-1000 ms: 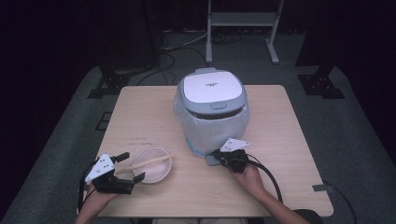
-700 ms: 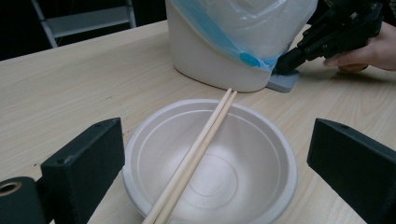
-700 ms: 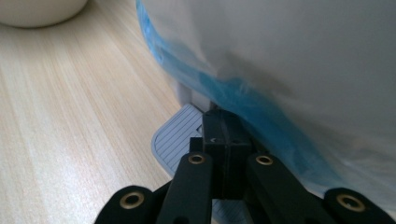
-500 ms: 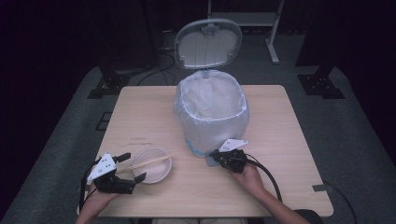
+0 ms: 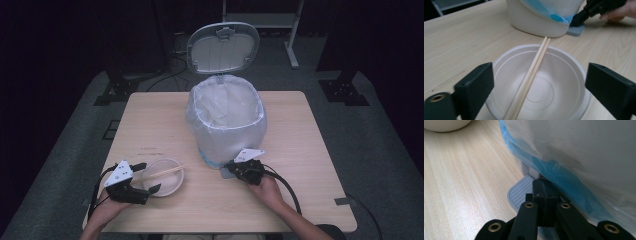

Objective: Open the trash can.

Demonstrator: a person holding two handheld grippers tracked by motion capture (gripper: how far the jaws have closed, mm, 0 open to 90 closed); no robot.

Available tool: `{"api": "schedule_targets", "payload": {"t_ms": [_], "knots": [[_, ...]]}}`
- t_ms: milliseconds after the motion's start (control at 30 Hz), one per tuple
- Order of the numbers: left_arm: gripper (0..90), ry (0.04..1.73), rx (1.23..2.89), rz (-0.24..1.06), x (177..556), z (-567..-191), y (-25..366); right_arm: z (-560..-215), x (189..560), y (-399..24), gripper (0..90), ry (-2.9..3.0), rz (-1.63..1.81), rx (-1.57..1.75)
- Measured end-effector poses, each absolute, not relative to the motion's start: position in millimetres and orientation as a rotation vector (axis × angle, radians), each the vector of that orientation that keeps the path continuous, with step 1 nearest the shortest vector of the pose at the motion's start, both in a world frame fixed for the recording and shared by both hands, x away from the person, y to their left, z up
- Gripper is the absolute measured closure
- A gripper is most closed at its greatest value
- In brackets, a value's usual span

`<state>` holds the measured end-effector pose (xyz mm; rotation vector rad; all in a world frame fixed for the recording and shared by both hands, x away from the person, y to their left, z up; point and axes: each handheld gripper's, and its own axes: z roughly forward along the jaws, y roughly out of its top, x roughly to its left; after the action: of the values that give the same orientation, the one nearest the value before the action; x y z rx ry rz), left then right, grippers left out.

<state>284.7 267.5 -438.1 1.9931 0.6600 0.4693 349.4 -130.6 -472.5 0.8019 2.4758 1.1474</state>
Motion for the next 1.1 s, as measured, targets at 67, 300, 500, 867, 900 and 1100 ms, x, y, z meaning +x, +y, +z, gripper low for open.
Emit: {"api": "schedule_targets", "payload": {"t_ms": [67,300,500,867,900,1100], "knots": [[9.5,0.652,2.017,0.46,288,-438,267,-472,350,-131,90.0,2.478,1.147,0.804],[16.4,0.611,2.101,0.434,299,-437,265,-473,350,-131,90.0,2.478,1.148,0.795],[28.3,0.588,2.172,0.406,312,-436,260,-473,350,-131,90.0,2.478,1.149,0.791],[52.3,0.536,2.358,0.306,331,-433,250,-473,350,-132,90.0,2.475,1.15,0.779],[54.9,0.531,2.368,0.298,331,-434,250,-473,350,-132,90.0,2.474,1.152,0.78],[71.5,0.524,2.417,0.265,335,-435,244,-473,350,-132,90.0,2.474,1.154,0.777]]}}
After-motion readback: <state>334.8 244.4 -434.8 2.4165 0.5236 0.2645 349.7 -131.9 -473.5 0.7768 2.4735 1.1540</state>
